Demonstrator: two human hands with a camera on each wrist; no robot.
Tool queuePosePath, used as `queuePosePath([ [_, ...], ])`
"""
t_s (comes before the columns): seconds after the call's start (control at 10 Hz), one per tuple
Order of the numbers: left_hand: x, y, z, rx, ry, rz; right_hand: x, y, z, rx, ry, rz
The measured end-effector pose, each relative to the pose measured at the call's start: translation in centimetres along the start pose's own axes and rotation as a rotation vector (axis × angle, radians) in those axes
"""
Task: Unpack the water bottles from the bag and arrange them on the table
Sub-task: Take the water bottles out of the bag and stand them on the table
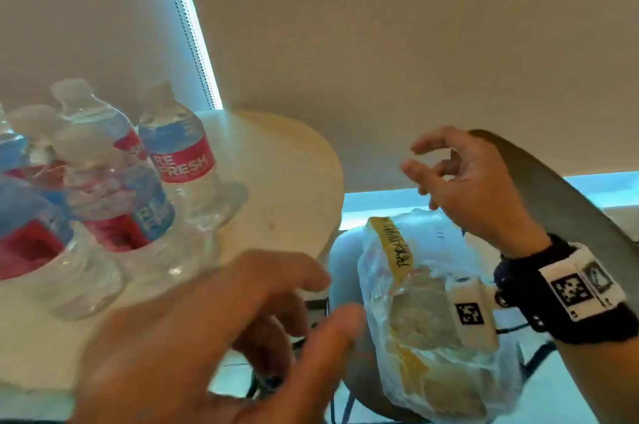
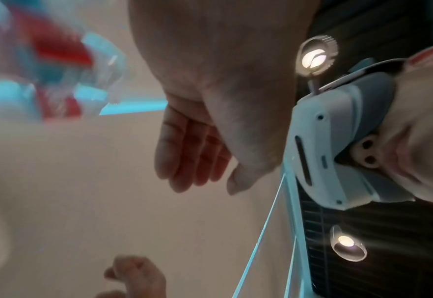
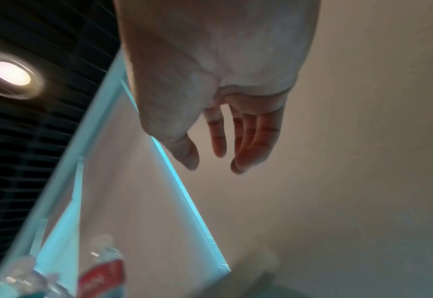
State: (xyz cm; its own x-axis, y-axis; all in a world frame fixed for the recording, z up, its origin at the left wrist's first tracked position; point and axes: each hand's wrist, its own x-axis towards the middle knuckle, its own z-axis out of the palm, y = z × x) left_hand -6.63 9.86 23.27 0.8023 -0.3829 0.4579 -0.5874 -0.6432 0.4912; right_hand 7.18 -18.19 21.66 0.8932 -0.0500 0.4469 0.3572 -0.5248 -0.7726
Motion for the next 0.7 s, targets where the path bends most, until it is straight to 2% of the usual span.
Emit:
queuePosePath([
  [0.1,3.2,1.3,7.0,-0.172,-0.025,0.120,-3.6,8.1,-0.6,-0.151,-0.009,0.198],
  [0.2,4.7,0.9,14.4,-0.238,-0.271,-0.028,-7.4,15.0,0.1,-0.280,-0.165,0.331],
  [0.3,5.2,-1.6,23.3,-0.270,-0.525,-0.186,-10.3,20.0,1.4,-0.382,-0.374,0.460],
  [0.4,5.5,-3.8,30.0,-0.294,-0.635,-0.343,-11.4,23.2,2.8,-0.402,-0.451,0.535],
  [0.5,6.2,-5.7,34.6,-0.219,-0.604,-0.565,-10.7,24.3,4.3,-0.375,-0.456,0.548],
  [0.6,6.7,-6.4,37.5,-0.285,-0.454,-0.758,-9.4,24.9,5.1,-0.316,-0.395,0.619],
  [0.7,6.9,-6.5,39.9,-0.361,-0.302,-0.904,-7.8,24.1,5.7,-0.232,-0.369,0.613],
])
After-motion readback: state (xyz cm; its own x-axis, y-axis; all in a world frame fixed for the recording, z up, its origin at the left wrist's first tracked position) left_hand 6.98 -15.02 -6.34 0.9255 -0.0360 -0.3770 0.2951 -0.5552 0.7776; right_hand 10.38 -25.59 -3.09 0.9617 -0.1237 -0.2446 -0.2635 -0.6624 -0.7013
